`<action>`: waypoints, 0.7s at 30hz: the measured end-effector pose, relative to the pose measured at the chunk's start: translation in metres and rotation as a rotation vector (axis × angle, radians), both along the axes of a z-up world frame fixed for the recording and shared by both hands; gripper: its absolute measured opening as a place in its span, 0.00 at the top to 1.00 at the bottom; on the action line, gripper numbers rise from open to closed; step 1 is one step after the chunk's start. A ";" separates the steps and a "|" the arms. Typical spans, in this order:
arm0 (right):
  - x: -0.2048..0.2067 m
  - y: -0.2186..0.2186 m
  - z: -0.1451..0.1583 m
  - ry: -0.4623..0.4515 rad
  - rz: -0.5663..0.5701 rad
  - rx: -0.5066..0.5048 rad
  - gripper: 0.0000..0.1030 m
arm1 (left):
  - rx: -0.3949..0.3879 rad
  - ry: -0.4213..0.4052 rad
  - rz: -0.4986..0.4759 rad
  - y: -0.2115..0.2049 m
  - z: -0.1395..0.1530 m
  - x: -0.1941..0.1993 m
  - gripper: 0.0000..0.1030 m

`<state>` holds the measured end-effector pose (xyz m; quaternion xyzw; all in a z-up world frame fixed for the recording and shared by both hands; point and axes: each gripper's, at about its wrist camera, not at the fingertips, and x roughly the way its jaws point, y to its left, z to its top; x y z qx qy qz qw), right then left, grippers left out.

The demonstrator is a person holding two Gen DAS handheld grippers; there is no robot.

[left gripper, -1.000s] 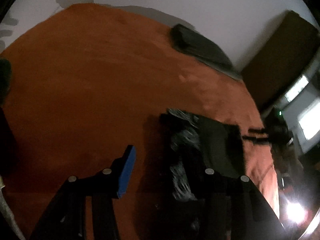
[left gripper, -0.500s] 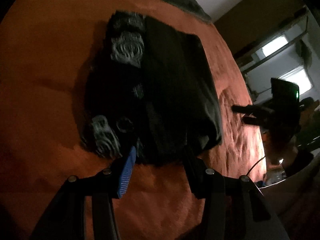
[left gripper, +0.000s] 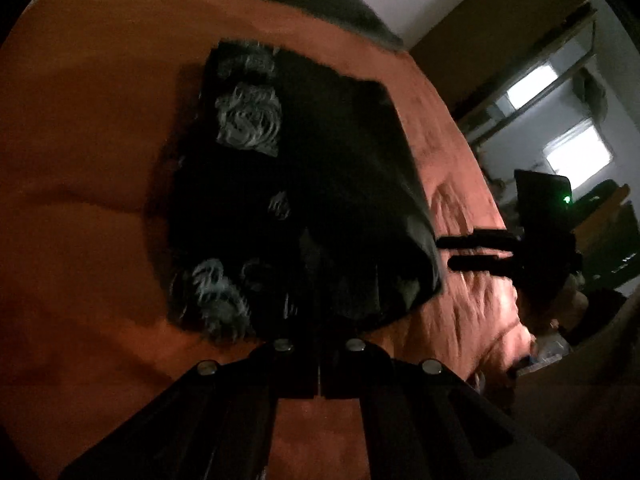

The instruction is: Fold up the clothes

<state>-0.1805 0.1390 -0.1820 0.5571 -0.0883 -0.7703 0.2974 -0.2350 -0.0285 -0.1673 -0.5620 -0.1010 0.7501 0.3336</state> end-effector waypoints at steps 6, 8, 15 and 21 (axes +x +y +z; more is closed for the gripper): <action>0.011 0.007 -0.009 -0.035 -0.033 -0.010 0.51 | 0.006 -0.006 -0.026 0.025 -0.015 0.001 0.41; 0.016 0.006 -0.010 -0.039 -0.027 -0.009 0.51 | 0.022 0.020 -0.043 0.034 -0.016 0.000 0.41; 0.023 -0.004 -0.014 -0.016 0.017 0.061 0.51 | -0.002 0.094 -0.097 0.036 -0.011 -0.005 0.98; 0.017 0.005 -0.028 -0.040 -0.024 0.120 0.51 | -0.023 0.159 -0.228 0.032 0.010 -0.012 0.98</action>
